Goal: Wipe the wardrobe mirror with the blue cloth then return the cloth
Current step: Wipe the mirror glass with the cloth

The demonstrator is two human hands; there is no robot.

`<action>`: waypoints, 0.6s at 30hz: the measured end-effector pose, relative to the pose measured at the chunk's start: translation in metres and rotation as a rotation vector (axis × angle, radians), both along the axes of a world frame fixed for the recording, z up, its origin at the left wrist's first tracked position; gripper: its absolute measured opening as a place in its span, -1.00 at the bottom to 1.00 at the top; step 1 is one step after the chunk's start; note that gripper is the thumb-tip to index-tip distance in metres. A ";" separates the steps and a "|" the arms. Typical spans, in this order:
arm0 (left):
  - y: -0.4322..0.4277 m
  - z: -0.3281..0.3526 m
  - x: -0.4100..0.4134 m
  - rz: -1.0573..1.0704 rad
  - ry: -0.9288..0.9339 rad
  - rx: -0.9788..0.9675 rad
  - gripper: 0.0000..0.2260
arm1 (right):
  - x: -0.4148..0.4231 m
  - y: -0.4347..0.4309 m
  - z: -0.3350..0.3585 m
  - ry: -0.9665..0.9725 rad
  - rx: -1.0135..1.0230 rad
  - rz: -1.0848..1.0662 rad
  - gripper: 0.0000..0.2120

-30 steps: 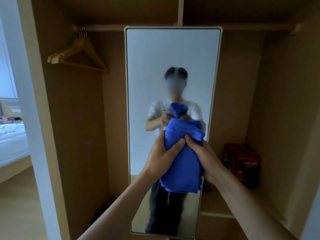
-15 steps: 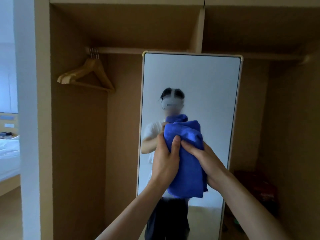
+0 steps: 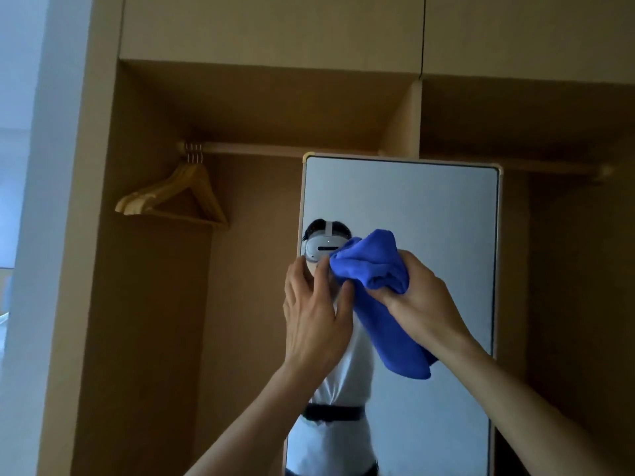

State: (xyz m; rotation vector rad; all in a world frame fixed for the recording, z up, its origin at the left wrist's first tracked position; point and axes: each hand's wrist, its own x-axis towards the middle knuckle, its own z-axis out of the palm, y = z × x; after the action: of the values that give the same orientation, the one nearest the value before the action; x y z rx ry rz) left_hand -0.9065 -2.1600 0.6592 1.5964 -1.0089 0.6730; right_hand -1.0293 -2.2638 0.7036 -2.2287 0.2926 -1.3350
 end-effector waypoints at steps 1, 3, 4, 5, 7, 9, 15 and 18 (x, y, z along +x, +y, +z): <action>0.000 0.004 0.004 0.028 -0.003 0.020 -0.50 | 0.002 0.000 0.006 0.008 -0.056 -0.037 -0.77; 0.001 0.013 0.012 0.038 -0.004 0.035 -0.49 | 0.004 0.000 0.019 0.023 -0.190 -0.101 -0.71; 0.001 0.017 0.017 0.026 -0.002 0.034 -0.49 | 0.004 -0.001 0.026 0.030 -0.250 -0.132 -0.69; 0.001 0.022 0.022 0.012 0.002 0.032 -0.49 | 0.005 -0.002 0.034 0.033 -0.298 -0.160 -0.68; 0.000 0.031 0.031 -0.013 0.016 0.032 -0.50 | 0.006 -0.005 0.051 0.018 -0.366 -0.199 -0.69; -0.004 0.040 0.035 -0.009 0.004 0.032 -0.51 | 0.008 -0.008 0.069 -0.005 -0.429 -0.238 -0.69; -0.020 0.047 0.046 0.050 -0.015 0.016 -0.44 | 0.014 -0.006 0.114 -0.013 -0.682 -0.379 -0.62; -0.028 0.044 0.049 0.118 -0.021 0.014 -0.36 | 0.021 -0.005 0.128 -0.024 -0.780 -0.411 -0.51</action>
State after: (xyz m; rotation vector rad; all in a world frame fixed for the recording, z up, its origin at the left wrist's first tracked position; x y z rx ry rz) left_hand -0.8572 -2.1884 0.7035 1.6737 -0.9416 0.7658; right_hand -1.0083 -2.2692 0.8317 -2.8861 0.2558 -1.9395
